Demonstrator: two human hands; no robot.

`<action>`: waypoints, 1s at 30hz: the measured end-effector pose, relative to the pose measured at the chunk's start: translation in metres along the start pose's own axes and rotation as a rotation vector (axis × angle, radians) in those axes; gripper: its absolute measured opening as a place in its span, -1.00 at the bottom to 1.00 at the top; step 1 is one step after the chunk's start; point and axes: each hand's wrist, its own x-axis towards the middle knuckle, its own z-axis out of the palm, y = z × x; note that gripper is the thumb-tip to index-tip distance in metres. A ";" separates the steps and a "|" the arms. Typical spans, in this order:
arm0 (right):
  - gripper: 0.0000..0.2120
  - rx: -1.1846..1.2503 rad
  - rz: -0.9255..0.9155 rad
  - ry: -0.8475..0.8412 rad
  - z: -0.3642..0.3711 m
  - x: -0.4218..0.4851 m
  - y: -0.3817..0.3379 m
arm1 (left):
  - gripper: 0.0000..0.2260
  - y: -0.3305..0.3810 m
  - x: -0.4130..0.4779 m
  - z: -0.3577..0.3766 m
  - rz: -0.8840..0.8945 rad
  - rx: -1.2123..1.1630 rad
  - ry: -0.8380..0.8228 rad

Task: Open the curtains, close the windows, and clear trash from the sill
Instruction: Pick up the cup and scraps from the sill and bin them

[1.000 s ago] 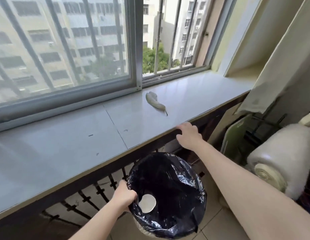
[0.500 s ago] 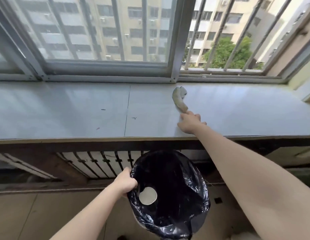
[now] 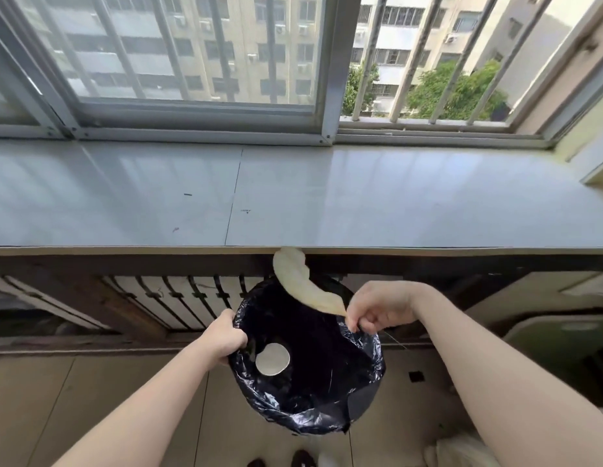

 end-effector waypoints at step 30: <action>-0.63 -0.040 0.265 0.829 0.070 0.200 0.129 | -0.58 -0.147 0.071 0.004 -0.028 -0.094 0.281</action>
